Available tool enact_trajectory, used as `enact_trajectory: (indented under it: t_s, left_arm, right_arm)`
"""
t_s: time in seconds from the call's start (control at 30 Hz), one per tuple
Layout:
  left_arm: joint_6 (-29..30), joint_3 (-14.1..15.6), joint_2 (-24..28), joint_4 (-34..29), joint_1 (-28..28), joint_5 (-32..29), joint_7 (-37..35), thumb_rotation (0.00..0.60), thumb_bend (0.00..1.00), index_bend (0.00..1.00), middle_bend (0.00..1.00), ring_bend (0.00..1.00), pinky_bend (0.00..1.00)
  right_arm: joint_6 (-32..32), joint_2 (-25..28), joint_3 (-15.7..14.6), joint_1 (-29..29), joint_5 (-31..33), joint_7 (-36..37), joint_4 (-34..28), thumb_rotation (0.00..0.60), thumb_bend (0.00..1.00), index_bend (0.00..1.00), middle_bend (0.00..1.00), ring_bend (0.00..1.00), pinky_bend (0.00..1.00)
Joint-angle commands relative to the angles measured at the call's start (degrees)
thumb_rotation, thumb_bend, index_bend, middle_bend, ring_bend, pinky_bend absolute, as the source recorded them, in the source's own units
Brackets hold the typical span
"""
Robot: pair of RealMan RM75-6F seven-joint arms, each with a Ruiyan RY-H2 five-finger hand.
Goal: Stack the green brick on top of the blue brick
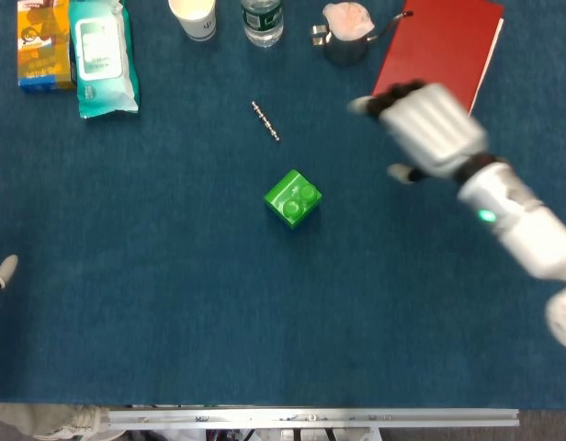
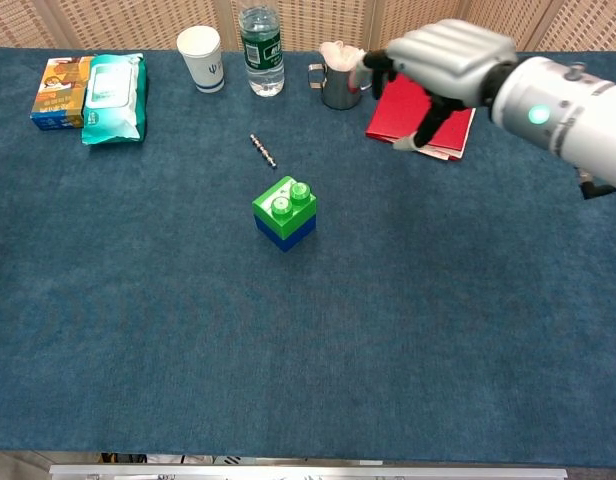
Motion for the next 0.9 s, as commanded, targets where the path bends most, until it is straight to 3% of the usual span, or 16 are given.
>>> enact_trajectory:
  t_s: [0.03, 0.47, 0.67, 0.9]
  left_arm:
    - [0.4, -0.3, -0.5, 0.6, -0.1, 0.0, 0.3, 0.600, 0.22, 0.13, 0.20, 0.18, 0.20]
    - [2.1, -0.8, -2.6, 2.5, 0.0, 0.9, 3.1, 0.600, 0.22, 0.13, 0.20, 0.18, 0.20]
    - [3.8, -0.3, -2.6, 1.9, 1.0, 1.5, 2.8, 0.600, 0.22, 0.13, 0.20, 0.18, 0.20]
    - [5.6, 0.1, -2.5, 1.3, 2.0, 2.7, 3.4, 0.600, 0.22, 0.13, 0.20, 0.18, 0.19]
  right_arm:
    - [9.1, 4.4, -4.4, -8.3, -5.3, -0.3, -2.8, 0.600, 0.17, 0.30, 0.40, 0.29, 0.33]
    - [30.5, 9.8, -10.8, -31.3, -17.8, 4.9, -0.6, 0.600, 0.17, 0.37, 0.43, 0.29, 0.33]
    - [35.4, 10.0, -11.1, -39.6, -19.3, 7.9, 1.2, 0.600, 0.17, 0.37, 0.43, 0.29, 0.33]
    - [35.9, 10.1, -9.6, -44.3, -20.8, 9.2, 2.8, 0.600, 0.17, 0.37, 0.43, 0.29, 0.33]
